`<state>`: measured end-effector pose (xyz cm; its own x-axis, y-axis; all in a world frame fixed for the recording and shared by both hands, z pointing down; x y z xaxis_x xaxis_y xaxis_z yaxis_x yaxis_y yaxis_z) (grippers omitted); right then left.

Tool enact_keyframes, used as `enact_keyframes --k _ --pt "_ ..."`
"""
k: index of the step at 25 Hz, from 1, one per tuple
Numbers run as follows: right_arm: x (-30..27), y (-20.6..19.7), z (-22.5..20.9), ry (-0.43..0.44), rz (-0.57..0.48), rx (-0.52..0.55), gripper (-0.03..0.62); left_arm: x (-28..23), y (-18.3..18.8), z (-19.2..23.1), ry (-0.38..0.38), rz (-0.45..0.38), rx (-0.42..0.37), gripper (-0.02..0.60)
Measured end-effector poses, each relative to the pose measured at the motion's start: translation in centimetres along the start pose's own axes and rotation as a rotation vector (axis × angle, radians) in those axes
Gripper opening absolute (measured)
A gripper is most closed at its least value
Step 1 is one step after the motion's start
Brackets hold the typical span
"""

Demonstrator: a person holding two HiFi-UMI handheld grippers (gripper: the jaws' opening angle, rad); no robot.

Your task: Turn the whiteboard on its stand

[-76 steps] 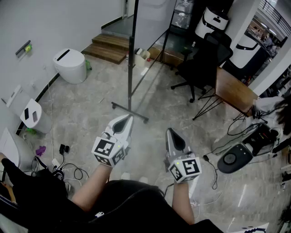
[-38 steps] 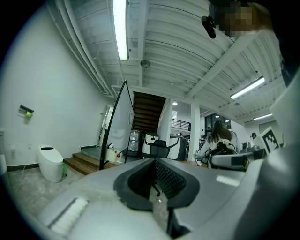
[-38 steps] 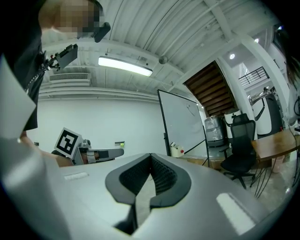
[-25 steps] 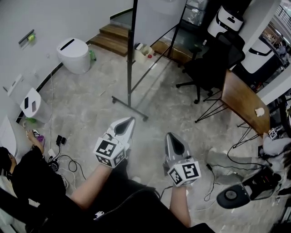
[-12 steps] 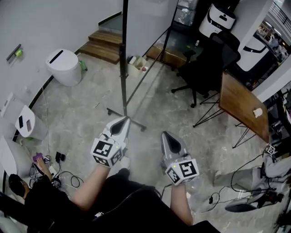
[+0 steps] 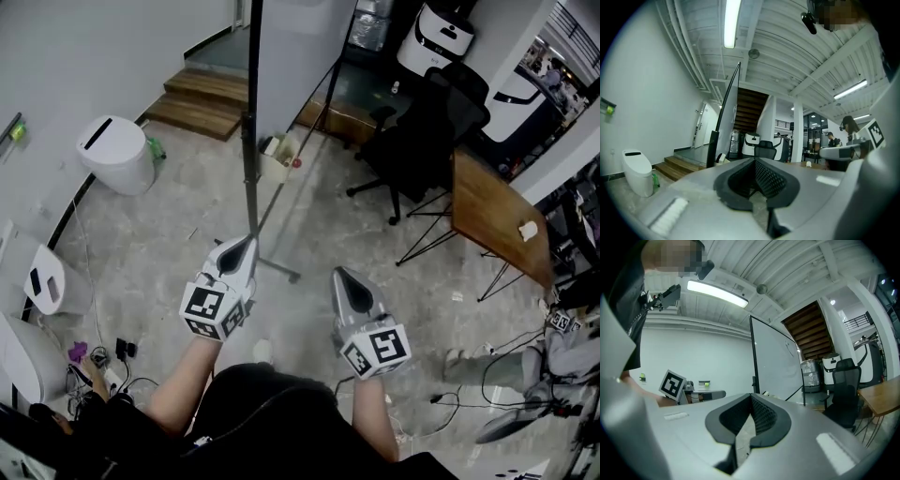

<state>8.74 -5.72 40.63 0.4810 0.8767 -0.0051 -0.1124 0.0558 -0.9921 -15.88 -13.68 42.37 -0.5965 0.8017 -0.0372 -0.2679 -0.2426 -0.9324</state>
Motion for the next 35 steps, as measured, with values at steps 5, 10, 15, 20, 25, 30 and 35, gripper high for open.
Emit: enact_keyframes --k 5,10,15,20,25,30,35 --pt "-2.6 -0.1 0.1 -0.036 0.021 0.008 0.006 -2.0 0.8 2.8 -0.032 0.014 0.01 0.003" --pt "-3.5 0.2 -0.3 -0.061 0.045 0.016 0.006 -3.4 1.3 4.0 -0.049 0.023 0.023 0.003" --pt "-4.5 0.5 -0.8 -0.066 0.032 0.017 0.006 -4.3 1.5 4.6 -0.048 0.016 0.022 0.003" --pt "-5.2 0.4 -1.6 -0.051 0.014 0.008 0.006 -5.1 1.8 4.8 -0.019 0.013 0.003 0.005" --pt "-6.4 0.5 -2.7 -0.02 -0.013 0.001 0.006 -6.3 2.1 5.4 0.025 0.008 -0.02 0.005" --pt "-7.6 0.4 -3.8 0.013 -0.017 0.005 0.006 -8.0 2.7 6.8 0.073 -0.009 -0.053 0.023" --pt "-8.5 0.4 -4.9 0.036 -0.019 0.011 0.006 -10.5 4.3 8.0 0.113 -0.032 -0.085 0.056"
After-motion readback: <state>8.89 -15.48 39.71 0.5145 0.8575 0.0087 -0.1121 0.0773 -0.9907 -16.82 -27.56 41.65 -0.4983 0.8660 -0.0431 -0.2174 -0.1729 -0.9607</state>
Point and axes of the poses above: the fingertips, and each gripper's own axes: x backward along the fingers, z to its left, y out of its top, the point moved 9 cm from there along x, backward along the fingers, and after that the axes turned 14 degrees about x, right-handed, at the moved point
